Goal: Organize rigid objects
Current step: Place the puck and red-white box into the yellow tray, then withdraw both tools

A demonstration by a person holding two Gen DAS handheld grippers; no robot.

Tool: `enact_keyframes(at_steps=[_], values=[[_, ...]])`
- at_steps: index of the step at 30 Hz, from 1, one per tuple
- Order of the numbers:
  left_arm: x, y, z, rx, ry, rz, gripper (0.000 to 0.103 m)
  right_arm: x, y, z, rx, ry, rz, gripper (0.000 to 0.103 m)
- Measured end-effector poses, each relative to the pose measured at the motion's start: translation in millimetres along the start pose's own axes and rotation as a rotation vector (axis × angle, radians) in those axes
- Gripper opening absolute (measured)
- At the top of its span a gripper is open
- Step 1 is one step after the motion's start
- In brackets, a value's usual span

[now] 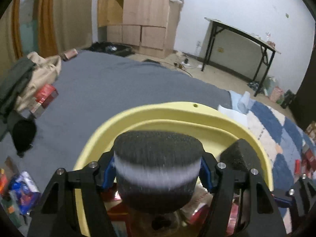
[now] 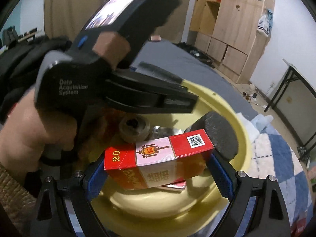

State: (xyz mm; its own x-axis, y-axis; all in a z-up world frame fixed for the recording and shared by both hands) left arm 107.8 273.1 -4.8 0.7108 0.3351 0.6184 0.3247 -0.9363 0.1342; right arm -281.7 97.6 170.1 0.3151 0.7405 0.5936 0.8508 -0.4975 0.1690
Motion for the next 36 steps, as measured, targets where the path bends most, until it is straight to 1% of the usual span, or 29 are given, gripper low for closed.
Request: enact_keyframes(at_steps=[1, 2, 4, 5, 6, 7, 9, 11, 13, 18, 21, 23, 25, 26, 28, 29, 30, 31, 32, 33, 34, 35, 36], values=[[-0.3, -1.7, 1.2, -0.011, -0.007, -0.018, 0.07, 0.1, -0.6, 0.2, -0.001, 0.011, 0.003, 0.093], [0.7, -2.8, 1.9, -0.005, -0.01, -0.024, 0.071, 2.4, -1.2, 1.7, -0.005, 0.014, 0.002, 0.093], [0.6, -7.9, 3.5, 0.007, -0.022, -0.043, 0.081, 4.1, -2.2, 1.0, -0.006, 0.019, -0.004, 0.093], [1.5, -9.1, 2.9, 0.006, -0.02, -0.049, 0.089, 5.3, -2.4, 2.4, -0.002, 0.019, -0.002, 0.093], [2.1, -9.6, 1.2, 0.0, -0.013, -0.053, 0.095, 5.9, -2.7, 3.1, 0.004, 0.022, 0.001, 0.094], [3.1, -9.6, -1.3, 0.001, -0.003, -0.052, 0.097, 5.2, -2.3, 2.7, 0.008, 0.024, 0.003, 0.094], [5.4, -8.6, -9.2, 0.028, 0.016, -0.031, 0.103, 3.5, -2.4, 7.0, 0.023, 0.01, 0.004, 0.095], [8.9, -7.3, -21.2, 0.034, 0.025, -0.01, 0.103, 0.8, -2.5, 5.4, 0.025, 0.008, 0.002, 0.096], [15.8, -9.8, -40.9, 0.034, 0.064, -0.015, 0.103, 0.1, -1.5, -1.8, 0.032, 0.028, 0.006, 0.102], [27.1, -12.7, -81.2, 0.032, 0.139, -0.029, 0.103, -0.8, 4.0, -31.5, 0.055, 0.081, 0.025, 0.103], [31.1, -5.7, -105.7, 0.013, 0.173, -0.038, 0.103, -8.2, 12.0, -59.9, 0.056, 0.12, 0.056, 0.103], [32.7, 13.2, -129.0, -0.037, 0.223, -0.019, 0.103, -16.9, 21.2, -80.7, 0.046, 0.137, 0.095, 0.103], [31.2, 39.4, -148.1, -0.119, 0.266, 0.02, 0.103, -34.4, 37.5, -114.3, -0.021, 0.154, 0.157, 0.103], [28.4, 56.2, -155.3, -0.162, 0.27, 0.051, 0.103, -41.3, 40.4, -131.8, -0.046, 0.165, 0.183, 0.103], [20.1, 89.9, -163.4, -0.254, 0.259, 0.123, 0.103, -67.1, 59.2, -172.5, -0.161, 0.202, 0.255, 0.103], [14.2, 109.3, -164.6, -0.305, 0.249, 0.164, 0.103, -88.7, 73.1, -193.3, -0.247, 0.203, 0.282, 0.103], [8.7, 125.2, -163.2, -0.34, 0.237, 0.197, 0.103, -109.4, 84.8, -208.3, -0.326, 0.195, 0.304, 0.103], [0.0, 145.7, -157.3, -0.378, 0.209, 0.233, 0.103, -125.3, 91.5, -220.0, -0.376, 0.198, 0.333, 0.103], [-5.6, 157.9, -152.2, -0.395, 0.187, 0.251, 0.103, -148.7, 104.8, -235.1, -0.426, 0.23, 0.404, 0.103], [-12.1, 171.1, -146.6, -0.413, 0.17, 0.271, 0.103, -173.0, 119.8, -248.0, -0.425, 0.281, 0.486, 0.103], [-19.0, 184.7, -141.6, -0.424, 0.16, 0.294, 0.103, -188.3, 129.6, -251.4, -0.377, 0.293, 0.522, 0.103], [-25.5, 198.1, -137.2, -0.428, 0.152, 0.321, 0.103, -204.3, 142.0, -252.5, -0.336, 0.277, 0.562, 0.103], [-31.7, 208.5, -133.4, -0.428, 0.143, 0.347, 0.103, -220.3, 156.5, -255.5, -0.351, 0.255, 0.609, 0.103]])
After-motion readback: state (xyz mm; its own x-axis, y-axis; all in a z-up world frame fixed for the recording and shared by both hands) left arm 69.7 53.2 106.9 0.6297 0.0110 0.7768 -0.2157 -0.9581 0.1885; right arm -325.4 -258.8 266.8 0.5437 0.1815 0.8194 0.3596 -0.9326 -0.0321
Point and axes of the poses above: each gripper's, at about its wrist camera, not at the fingertips, and z roughly the way its jaws point, y to its right, x to its top, the point moved 6 cm from there along z, roughly the way its jaws point, and after that the axes turned 7 degrees about -y, right-handed, at the moved point
